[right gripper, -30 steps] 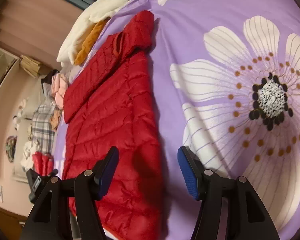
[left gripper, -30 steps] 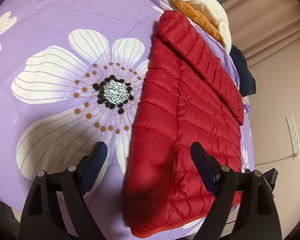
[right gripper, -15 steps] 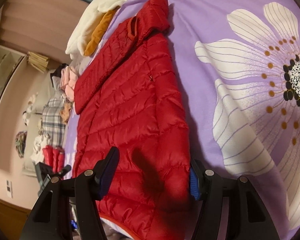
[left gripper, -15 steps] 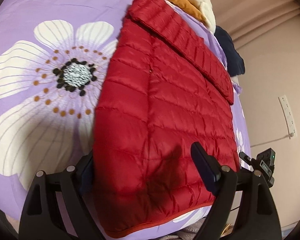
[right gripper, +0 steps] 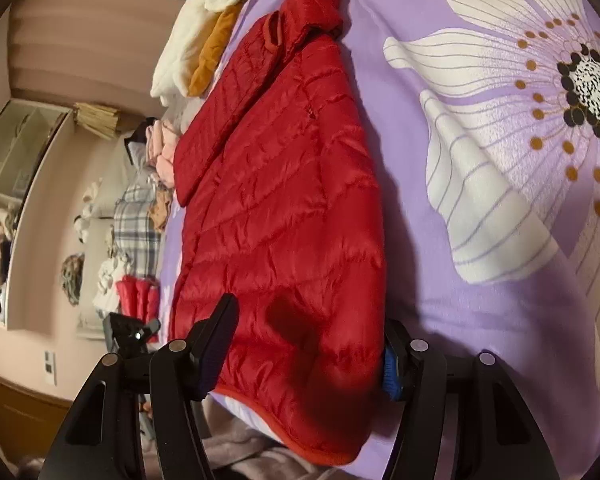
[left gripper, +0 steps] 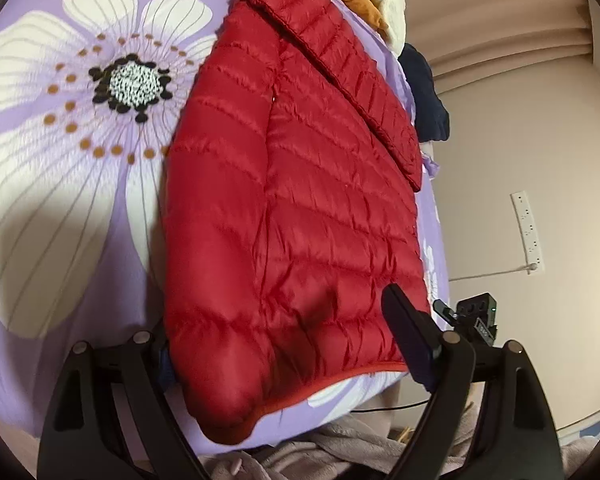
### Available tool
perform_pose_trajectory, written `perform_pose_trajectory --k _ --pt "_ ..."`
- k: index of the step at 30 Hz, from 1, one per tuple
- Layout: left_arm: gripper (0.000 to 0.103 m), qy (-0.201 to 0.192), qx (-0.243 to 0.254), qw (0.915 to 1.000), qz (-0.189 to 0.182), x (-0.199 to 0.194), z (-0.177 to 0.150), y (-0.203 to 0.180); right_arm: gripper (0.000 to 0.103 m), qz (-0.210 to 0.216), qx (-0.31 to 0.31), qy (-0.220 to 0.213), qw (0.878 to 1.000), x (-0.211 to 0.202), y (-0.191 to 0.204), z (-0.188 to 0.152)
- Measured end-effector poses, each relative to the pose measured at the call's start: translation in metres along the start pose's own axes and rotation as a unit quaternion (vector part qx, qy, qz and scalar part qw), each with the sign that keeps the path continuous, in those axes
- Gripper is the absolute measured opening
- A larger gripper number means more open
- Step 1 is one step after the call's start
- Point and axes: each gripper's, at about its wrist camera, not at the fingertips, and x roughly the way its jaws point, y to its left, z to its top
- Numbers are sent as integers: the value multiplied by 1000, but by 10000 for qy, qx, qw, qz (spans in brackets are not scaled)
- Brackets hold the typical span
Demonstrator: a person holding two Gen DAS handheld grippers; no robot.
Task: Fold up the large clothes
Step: 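Move both tools to the jacket hem, then close the left tool on the hem while the right tool grasps the hem too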
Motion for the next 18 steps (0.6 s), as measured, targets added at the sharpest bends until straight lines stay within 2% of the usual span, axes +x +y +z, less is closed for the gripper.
perform_pose_trajectory --k 6,8,10,14,18 --pt "82 -50 -94 9999 -35 3 6 -2 62 92 -64 16 9999 11 8 3" --pt "76 -39 -73 10000 39 8 8 -5 62 87 -99 2 9999 19 12 6" --pt "66 28 -42 9999 141 13 12 -8 61 32 -183 -5 9998 25 19 9" --pt "45 94 64 9991 404 17 13 -12 39 -311 -506 -131 9981 25 32 6" --pt "24 22 -28 9995 317 9 16 -10 24 -637 -1036 -443 9916 16 50 0"
